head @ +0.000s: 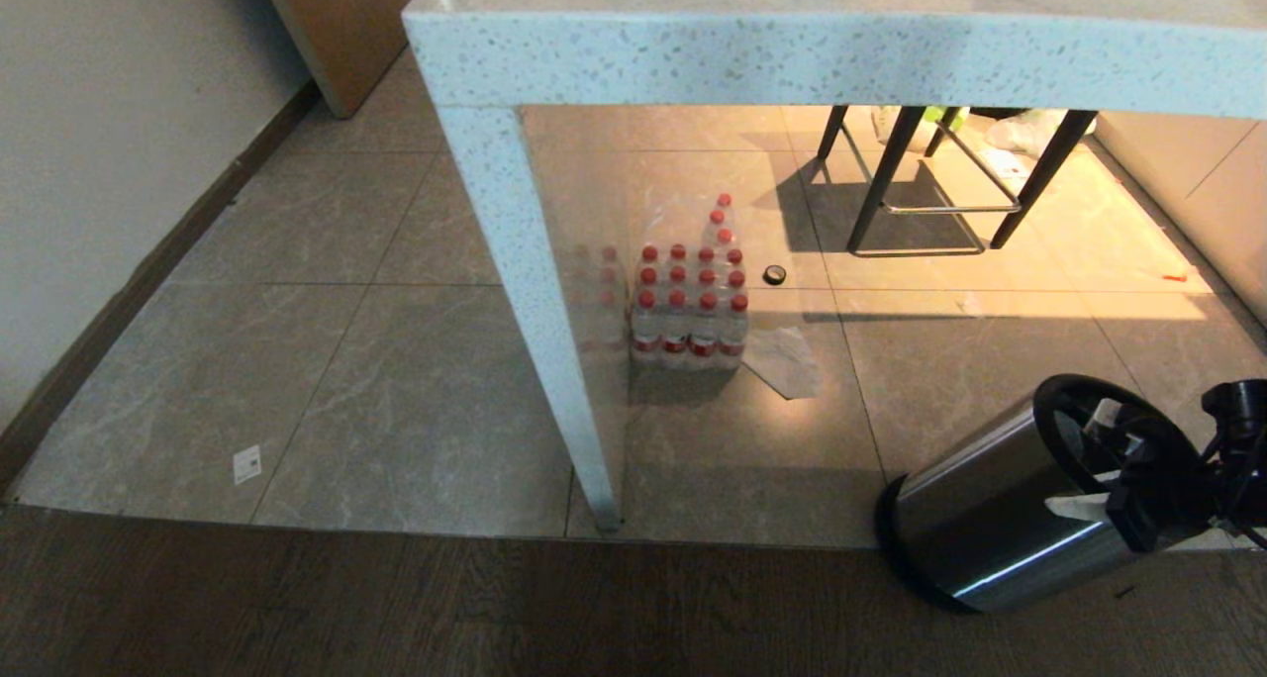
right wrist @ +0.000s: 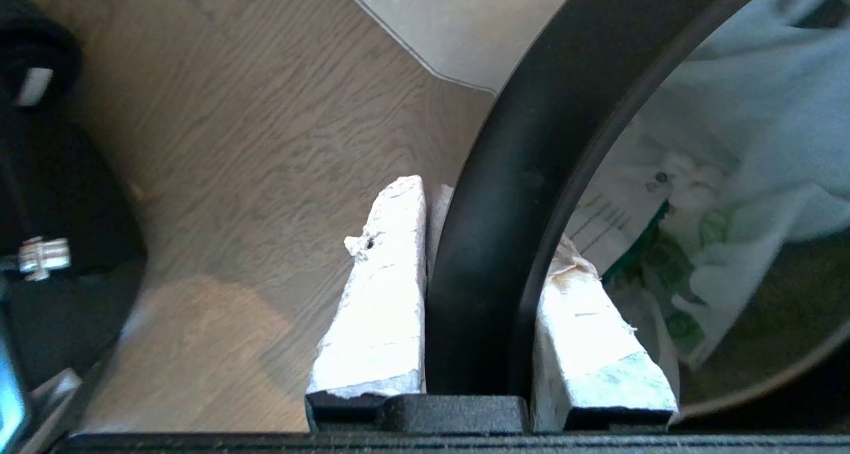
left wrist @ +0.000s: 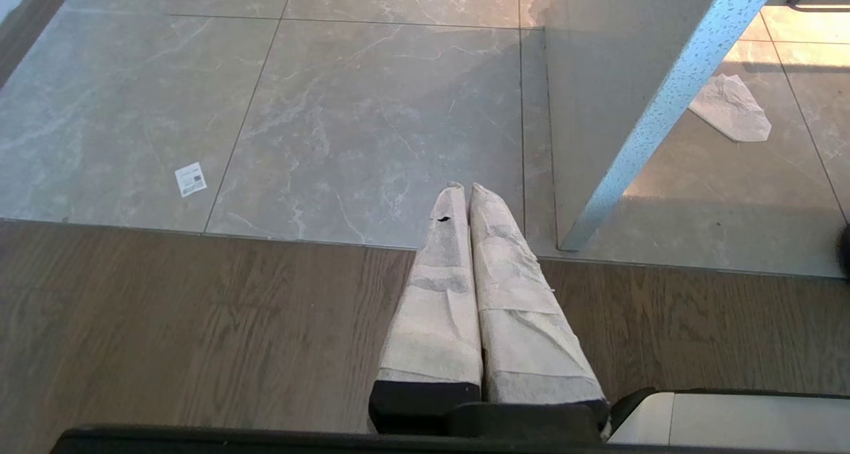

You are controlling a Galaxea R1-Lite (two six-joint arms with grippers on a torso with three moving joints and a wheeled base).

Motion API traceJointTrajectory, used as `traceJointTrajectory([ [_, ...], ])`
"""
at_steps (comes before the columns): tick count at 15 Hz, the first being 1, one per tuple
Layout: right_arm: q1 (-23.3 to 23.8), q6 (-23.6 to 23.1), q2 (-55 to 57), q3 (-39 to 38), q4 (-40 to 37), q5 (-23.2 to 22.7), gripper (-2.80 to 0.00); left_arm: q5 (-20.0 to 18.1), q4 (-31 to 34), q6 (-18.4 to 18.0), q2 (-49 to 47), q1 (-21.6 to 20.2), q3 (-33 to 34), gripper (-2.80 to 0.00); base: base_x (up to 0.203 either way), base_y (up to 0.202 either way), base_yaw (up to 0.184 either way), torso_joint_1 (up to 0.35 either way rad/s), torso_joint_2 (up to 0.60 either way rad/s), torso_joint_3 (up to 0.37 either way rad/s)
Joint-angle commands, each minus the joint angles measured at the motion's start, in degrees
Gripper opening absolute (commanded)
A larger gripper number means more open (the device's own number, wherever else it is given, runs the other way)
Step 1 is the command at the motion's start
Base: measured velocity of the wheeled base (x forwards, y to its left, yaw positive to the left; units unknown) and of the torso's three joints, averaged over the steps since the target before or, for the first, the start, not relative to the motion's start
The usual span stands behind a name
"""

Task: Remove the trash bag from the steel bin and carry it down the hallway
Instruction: Place the outer trash can on the ground

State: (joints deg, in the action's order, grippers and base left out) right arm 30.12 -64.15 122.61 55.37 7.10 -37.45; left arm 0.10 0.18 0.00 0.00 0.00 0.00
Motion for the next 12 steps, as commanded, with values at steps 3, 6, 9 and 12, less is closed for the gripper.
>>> traceJointTrajectory([
  [3,1.0,-0.4,-5.4,-1.3,-1.0,-1.5,-2.8,0.1,0.0,0.0,0.1,0.0,0.1,-2.8,0.0,0.0,0.0,0.0,0.0,0.0],
  [6,1.7,-0.4,-8.9,-3.1,-1.1,-1.8,-2.8,0.1,0.0,0.0,0.0,0.0,0.1,-2.8,0.0,0.0,0.0,0.0,0.0,0.0],
  [9,2.1,-0.5,-13.0,-4.1,-2.6,-1.8,-2.8,0.0,0.0,0.0,0.0,0.0,0.1,-2.8,0.0,0.0,0.0,0.0,0.0,0.0],
  [12,2.7,-0.8,-17.8,-4.2,-6.9,-1.9,-2.8,0.0,0.0,0.0,0.0,0.0,0.1,-2.8,0.0,0.0,0.0,0.0,0.0,0.0],
])
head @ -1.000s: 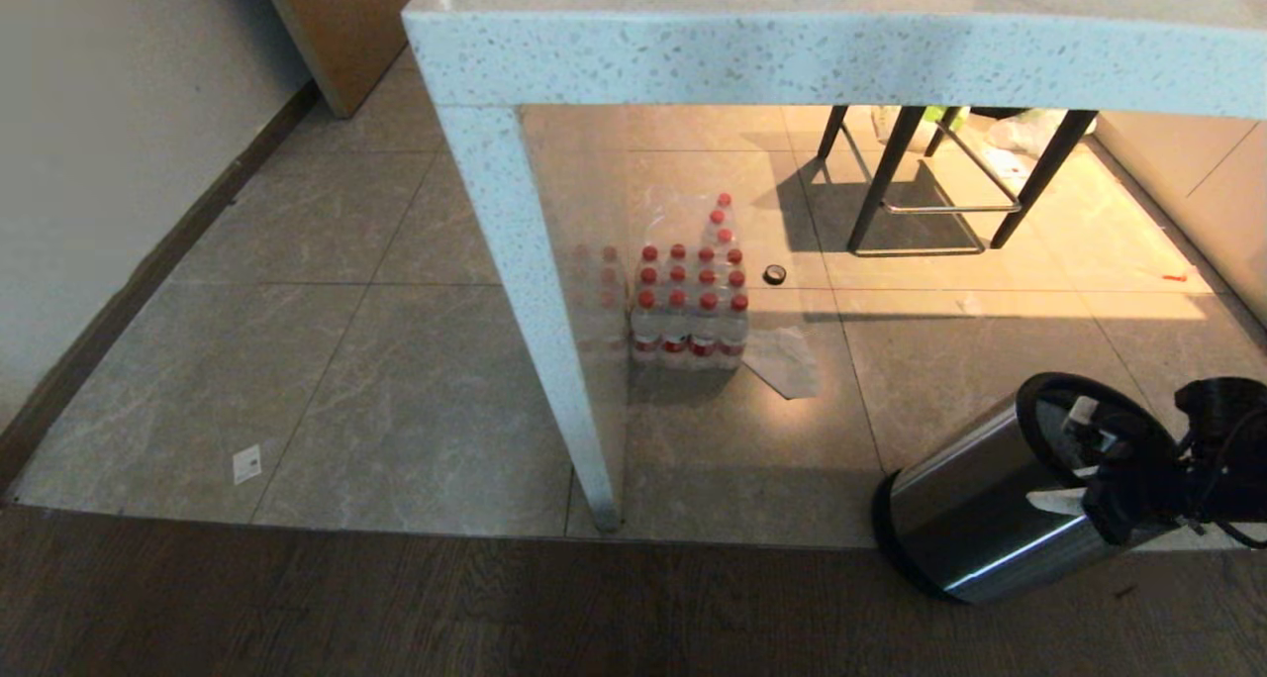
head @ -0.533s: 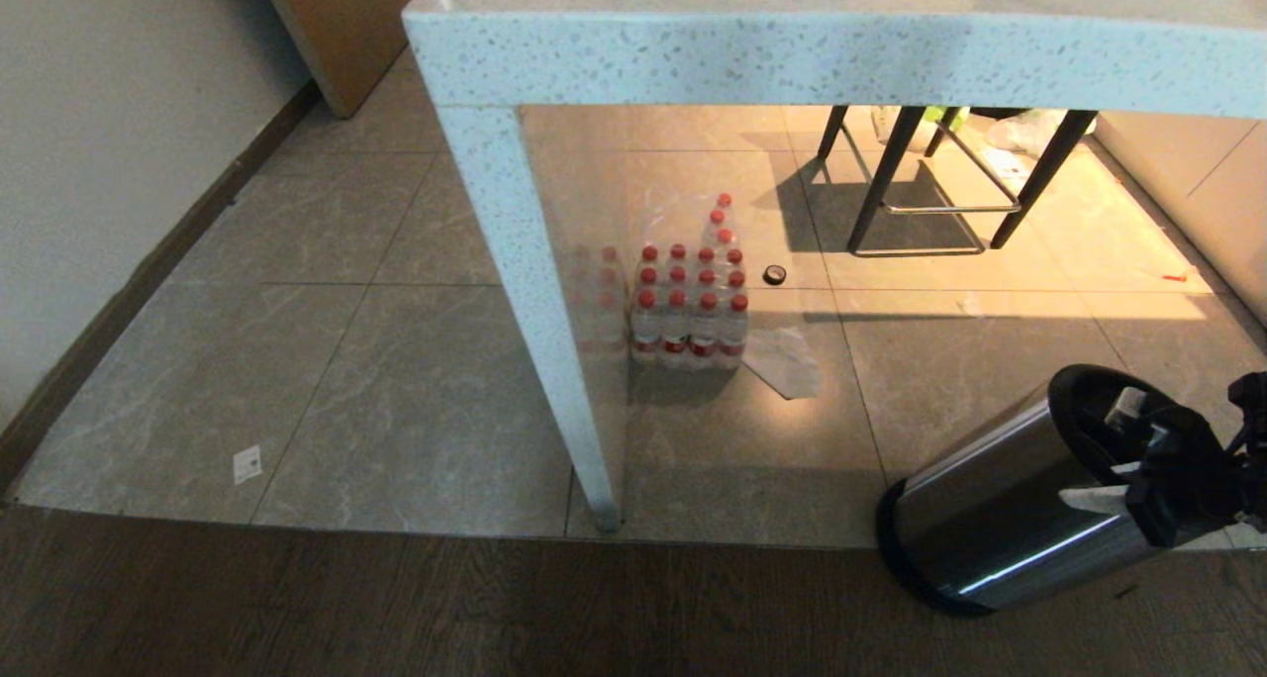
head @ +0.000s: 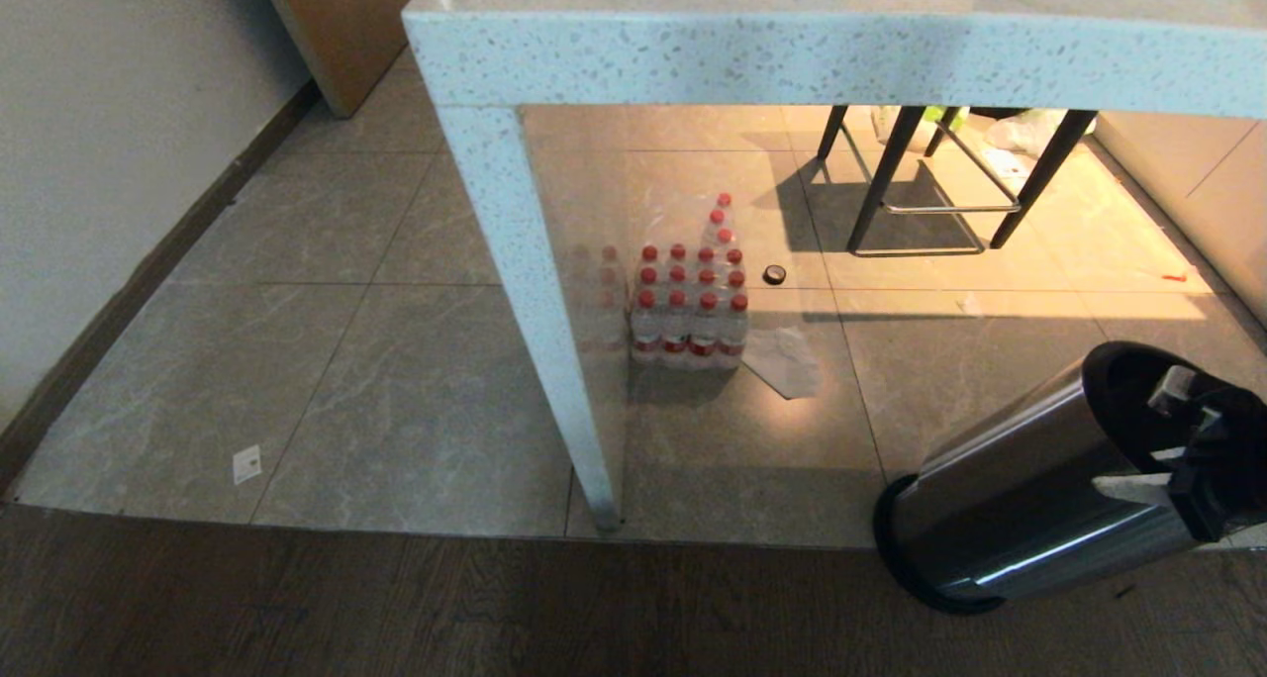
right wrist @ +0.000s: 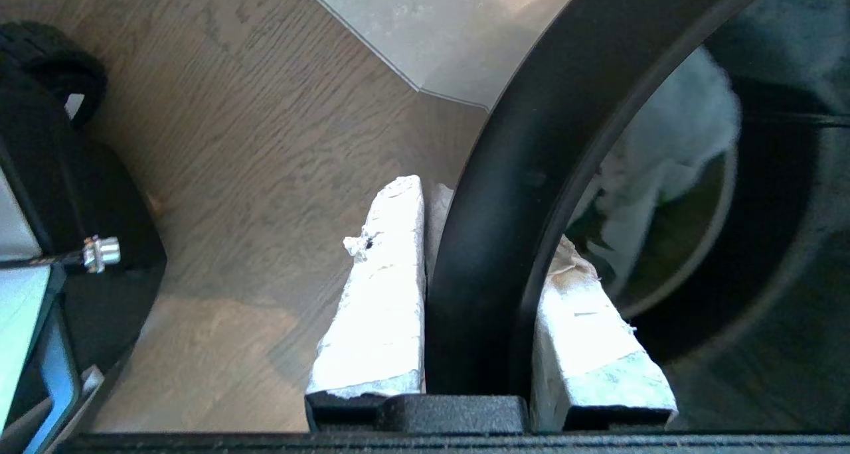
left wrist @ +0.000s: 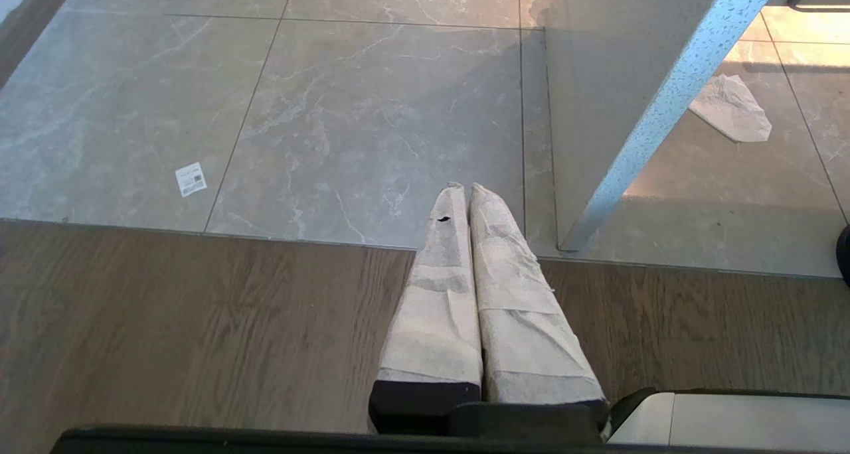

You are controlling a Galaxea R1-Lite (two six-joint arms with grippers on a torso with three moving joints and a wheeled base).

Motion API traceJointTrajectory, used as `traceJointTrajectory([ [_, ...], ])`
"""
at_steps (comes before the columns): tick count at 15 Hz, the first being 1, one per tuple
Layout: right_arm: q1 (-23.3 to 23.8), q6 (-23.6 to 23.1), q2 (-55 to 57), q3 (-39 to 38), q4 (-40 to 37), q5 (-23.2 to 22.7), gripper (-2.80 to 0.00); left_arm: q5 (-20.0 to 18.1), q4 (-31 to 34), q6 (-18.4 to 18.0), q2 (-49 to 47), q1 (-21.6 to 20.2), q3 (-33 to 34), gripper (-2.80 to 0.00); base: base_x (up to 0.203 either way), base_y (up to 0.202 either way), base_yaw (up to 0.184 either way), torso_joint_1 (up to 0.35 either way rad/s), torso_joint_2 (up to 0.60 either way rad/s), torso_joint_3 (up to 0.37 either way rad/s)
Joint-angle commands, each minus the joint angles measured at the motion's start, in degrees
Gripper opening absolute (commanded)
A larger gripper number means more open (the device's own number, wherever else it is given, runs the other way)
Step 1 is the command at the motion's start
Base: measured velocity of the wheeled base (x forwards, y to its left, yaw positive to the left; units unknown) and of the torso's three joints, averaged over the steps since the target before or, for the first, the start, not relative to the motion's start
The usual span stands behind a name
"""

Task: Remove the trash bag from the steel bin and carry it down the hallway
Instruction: Place the outer trash can on the ground

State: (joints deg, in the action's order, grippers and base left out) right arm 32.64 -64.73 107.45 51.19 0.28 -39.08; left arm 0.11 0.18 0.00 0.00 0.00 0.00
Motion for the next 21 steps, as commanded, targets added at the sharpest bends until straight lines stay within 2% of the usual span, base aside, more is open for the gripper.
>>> traceJointTrajectory([
  [1,0.6,-0.8,-4.0,0.0,-1.0,-0.3,-2.8,0.0,0.0,0.0,0.0,0.0,0.1,-2.8,0.0,0.0,0.0,0.0,0.0,0.0],
  [7,3.1,-3.0,-13.5,-1.5,-4.0,-1.6,-2.8,0.0,0.0,0.0,0.0,0.0,0.1,-2.8,0.0,0.0,0.0,0.0,0.0,0.0],
  [10,3.2,-5.4,-20.8,-3.2,-9.3,-1.5,-2.8,0.0,0.0,0.0,0.0,0.0,0.1,-2.8,0.0,0.0,0.0,0.0,0.0,0.0],
  [15,2.8,-15.3,-32.8,-4.8,-27.6,-2.9,-2.8,0.0,0.0,0.0,0.0,0.0,0.1,-2.8,0.0,0.0,0.0,0.0,0.0,0.0],
  [17,2.7,-20.3,-35.0,-4.1,-31.3,-3.3,-2.8,0.0,0.0,0.0,0.0,0.0,0.1,-2.8,0.0,0.0,0.0,0.0,0.0,0.0],
  [21,2.7,-22.8,-36.0,0.5,-34.3,-5.2,-2.8,0.0,0.0,0.0,0.0,0.0,0.1,-2.8,0.0,0.0,0.0,0.0,0.0,0.0],
])
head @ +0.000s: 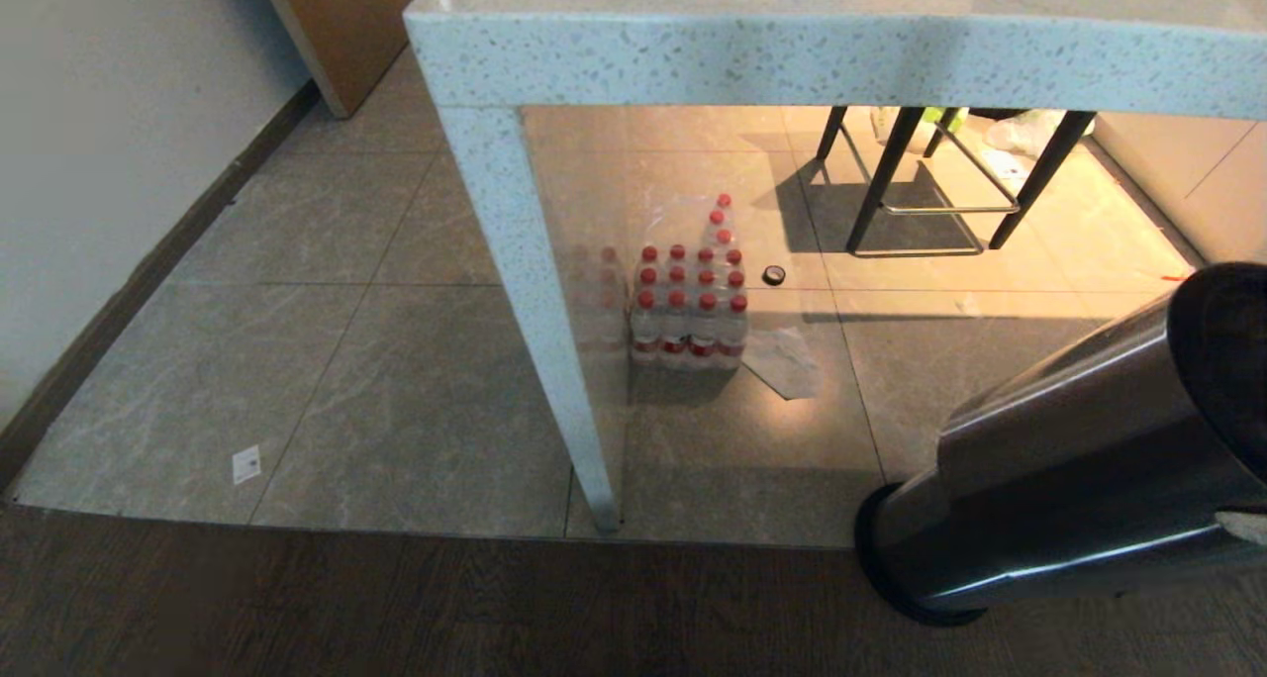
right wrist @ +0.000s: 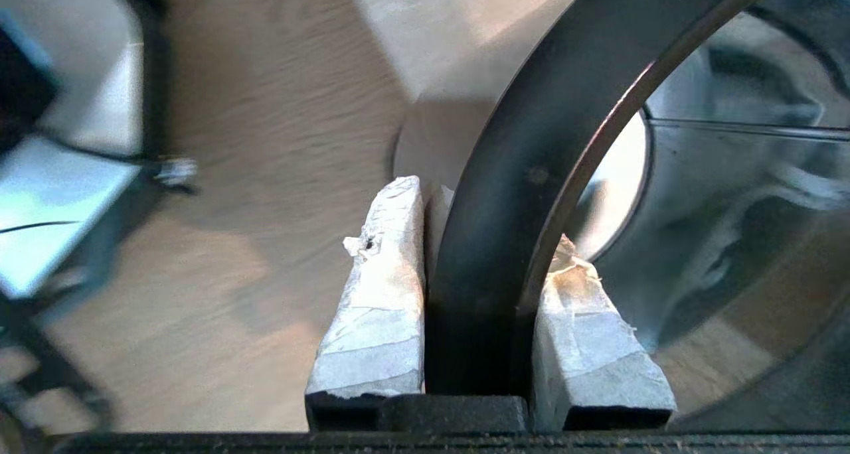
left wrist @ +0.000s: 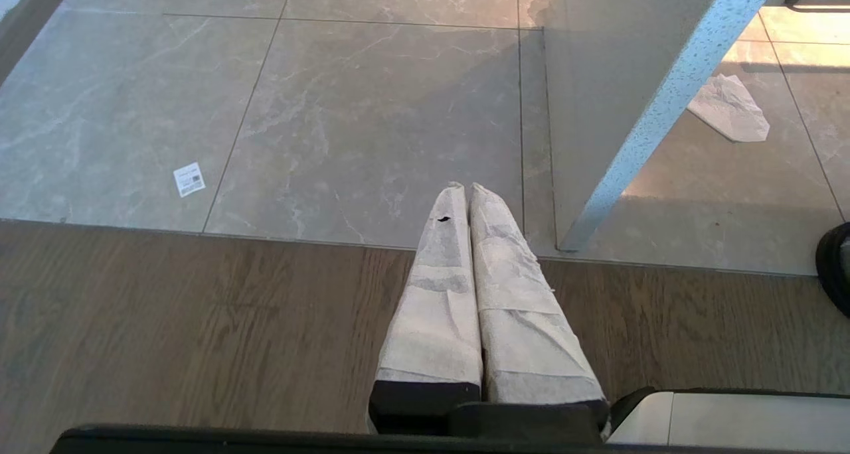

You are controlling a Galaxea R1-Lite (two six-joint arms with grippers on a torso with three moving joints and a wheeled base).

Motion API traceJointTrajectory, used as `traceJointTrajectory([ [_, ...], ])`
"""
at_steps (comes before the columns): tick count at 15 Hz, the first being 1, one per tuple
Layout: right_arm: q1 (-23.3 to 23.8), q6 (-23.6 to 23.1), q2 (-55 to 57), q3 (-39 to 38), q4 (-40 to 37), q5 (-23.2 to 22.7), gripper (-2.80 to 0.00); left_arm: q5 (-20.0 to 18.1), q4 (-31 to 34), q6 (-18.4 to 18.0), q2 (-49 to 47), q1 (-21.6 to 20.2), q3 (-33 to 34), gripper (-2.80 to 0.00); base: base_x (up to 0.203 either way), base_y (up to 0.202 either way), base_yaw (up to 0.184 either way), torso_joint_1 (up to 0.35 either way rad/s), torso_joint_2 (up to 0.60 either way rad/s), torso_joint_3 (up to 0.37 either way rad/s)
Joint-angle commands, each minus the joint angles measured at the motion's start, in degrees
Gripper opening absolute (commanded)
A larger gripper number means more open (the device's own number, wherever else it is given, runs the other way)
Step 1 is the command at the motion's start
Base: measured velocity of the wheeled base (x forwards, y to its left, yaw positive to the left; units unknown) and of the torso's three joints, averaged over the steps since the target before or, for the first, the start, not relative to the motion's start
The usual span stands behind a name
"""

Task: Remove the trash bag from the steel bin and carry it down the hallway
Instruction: Place the outer trash can on the ground

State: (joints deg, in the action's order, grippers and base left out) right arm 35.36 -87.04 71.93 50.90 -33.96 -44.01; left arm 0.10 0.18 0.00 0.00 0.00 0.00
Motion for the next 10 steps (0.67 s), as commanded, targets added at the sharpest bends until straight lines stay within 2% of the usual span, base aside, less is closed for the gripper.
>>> traceJointTrajectory([
  [1,0.0,-0.6,-0.4,2.5,-1.3,-0.5,-2.8,0.0,0.0,0.0,0.1,0.0,0.1,-2.8,0.0,0.0,0.0,0.0,0.0,0.0],
  [5,-0.4,-0.5,-1.9,5.0,-8.2,-0.6,-2.8,0.0,0.0,0.0,0.0,0.0,0.1,-2.8,0.0,0.0,0.0,0.0,0.0,0.0],
  [8,-2.9,-0.5,-3.4,7.5,-15.3,-1.1,-2.8,0.0,0.0,0.0,0.0,0.0,0.1,-2.8,0.0,0.0,0.0,0.0,0.0,0.0],
  [10,-4.9,-0.6,-4.7,9.2,-22.7,-1.9,-2.8,0.0,0.0,0.0,0.1,0.0,0.1,-2.8,0.0,0.0,0.0,0.0,0.0,0.0],
])
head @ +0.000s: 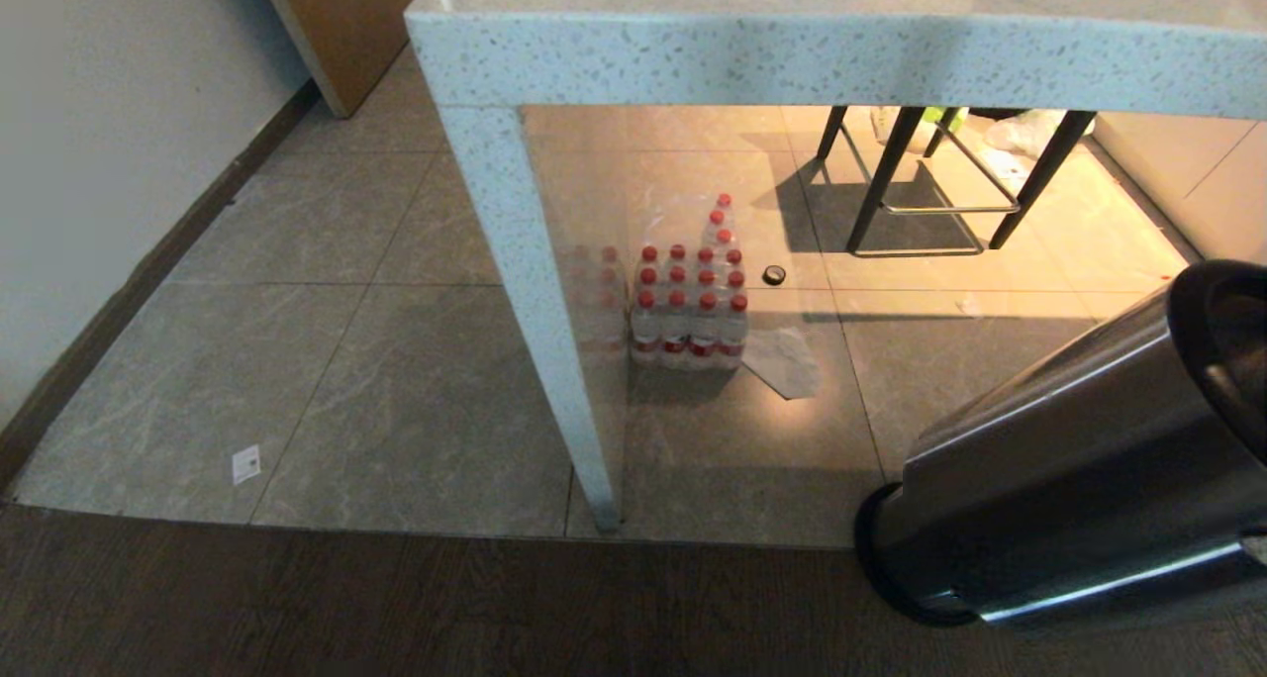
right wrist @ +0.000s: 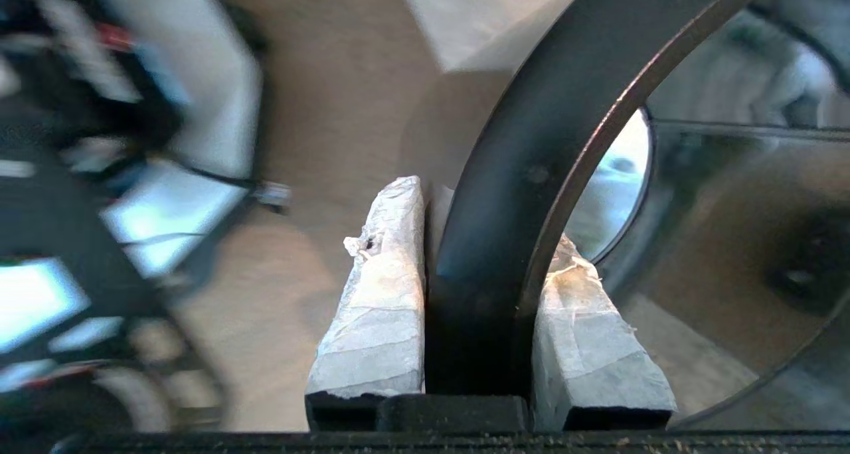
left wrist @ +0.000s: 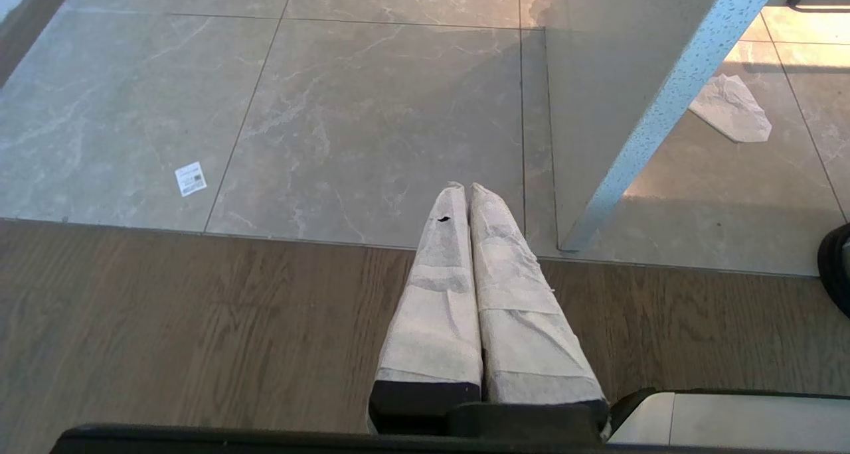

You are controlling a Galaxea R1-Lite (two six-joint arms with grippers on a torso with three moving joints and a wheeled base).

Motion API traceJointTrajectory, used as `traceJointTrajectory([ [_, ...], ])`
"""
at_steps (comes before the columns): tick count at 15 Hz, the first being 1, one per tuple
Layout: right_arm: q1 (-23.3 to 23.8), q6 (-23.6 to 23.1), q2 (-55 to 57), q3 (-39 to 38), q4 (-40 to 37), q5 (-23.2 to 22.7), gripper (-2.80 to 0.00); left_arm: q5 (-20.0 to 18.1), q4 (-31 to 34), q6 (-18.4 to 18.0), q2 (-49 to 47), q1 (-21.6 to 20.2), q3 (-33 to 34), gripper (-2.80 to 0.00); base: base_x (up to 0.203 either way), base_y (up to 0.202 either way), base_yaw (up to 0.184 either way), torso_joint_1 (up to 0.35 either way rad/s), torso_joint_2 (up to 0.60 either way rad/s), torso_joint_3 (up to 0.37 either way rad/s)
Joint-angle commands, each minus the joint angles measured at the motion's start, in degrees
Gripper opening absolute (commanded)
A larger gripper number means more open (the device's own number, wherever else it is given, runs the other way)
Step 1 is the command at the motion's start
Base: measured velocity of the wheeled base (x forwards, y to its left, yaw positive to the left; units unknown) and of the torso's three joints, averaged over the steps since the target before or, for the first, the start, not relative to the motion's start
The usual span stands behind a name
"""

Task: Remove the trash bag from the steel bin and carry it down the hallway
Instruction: Place the outer trash can on the ground

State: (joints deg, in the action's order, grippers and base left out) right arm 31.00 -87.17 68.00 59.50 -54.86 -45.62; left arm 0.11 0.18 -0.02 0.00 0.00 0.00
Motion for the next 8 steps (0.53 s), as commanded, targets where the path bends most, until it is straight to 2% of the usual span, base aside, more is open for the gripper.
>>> traceJointTrajectory([
  [1,-2.1,-0.5,-1.7,0.8,-6.0,-0.4,-2.8,0.0,0.0,0.0,0.0,0.0,0.1,-2.8,0.0,0.0,0.0,0.0,0.0,0.0],
  [3,-5.6,-0.5,-2.7,1.3,-11.3,-0.7,-2.8,0.0,0.0,0.0,0.0,0.0,0.1,-2.8,0.0,0.0,0.0,0.0,0.0,0.0],
  [8,-9.2,-0.4,-2.8,0.5,-13.8,-3.2,-2.8,0.0,0.0,0.0,0.0,0.0,0.1,-2.8,0.0,0.0,0.0,0.0,0.0,0.0],
])
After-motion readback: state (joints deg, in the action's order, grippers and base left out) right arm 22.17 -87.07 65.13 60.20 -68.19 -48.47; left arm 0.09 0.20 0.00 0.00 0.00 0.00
